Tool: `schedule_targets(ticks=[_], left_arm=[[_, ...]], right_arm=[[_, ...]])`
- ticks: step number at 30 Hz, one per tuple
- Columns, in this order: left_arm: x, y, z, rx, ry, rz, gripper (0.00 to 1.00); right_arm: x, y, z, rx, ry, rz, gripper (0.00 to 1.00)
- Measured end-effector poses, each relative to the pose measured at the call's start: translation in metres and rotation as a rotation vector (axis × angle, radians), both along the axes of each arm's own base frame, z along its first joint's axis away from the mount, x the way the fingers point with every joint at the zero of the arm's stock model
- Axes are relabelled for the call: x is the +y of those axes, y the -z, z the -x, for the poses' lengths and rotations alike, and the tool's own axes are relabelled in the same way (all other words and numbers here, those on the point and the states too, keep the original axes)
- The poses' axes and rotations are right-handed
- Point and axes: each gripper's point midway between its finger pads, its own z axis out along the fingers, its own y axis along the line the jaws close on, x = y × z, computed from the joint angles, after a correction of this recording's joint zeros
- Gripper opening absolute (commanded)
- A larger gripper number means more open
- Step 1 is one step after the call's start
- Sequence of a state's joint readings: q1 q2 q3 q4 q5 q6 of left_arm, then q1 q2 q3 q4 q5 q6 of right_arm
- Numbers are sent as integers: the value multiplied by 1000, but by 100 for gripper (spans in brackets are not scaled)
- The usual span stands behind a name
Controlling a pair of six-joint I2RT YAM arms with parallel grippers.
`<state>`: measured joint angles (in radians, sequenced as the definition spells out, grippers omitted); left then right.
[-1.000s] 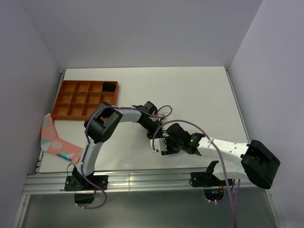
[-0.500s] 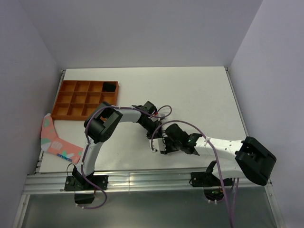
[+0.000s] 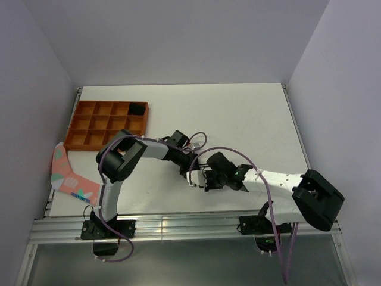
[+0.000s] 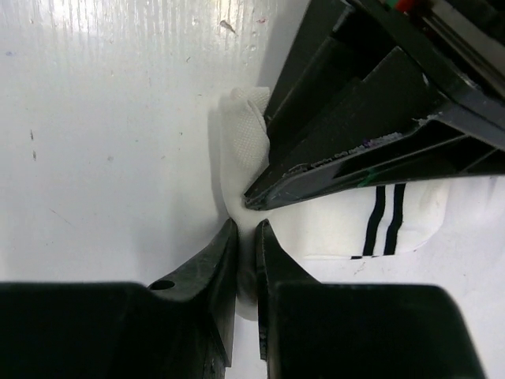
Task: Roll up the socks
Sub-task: Roll the sock at the center of the board.
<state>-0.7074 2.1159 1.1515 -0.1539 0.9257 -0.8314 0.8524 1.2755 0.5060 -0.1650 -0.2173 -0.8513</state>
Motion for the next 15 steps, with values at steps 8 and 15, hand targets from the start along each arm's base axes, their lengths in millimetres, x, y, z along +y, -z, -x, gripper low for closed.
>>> schedule_targets(ticks=[8, 15], left_arm=[[0, -1, -12, -34, -160, -22, 27], [1, -3, -27, -109, -281, -34, 26]], right_arm=[[-2, -2, -1, 105, 24, -37, 7], [-5, -9, -9, 250, 45, -47, 6]])
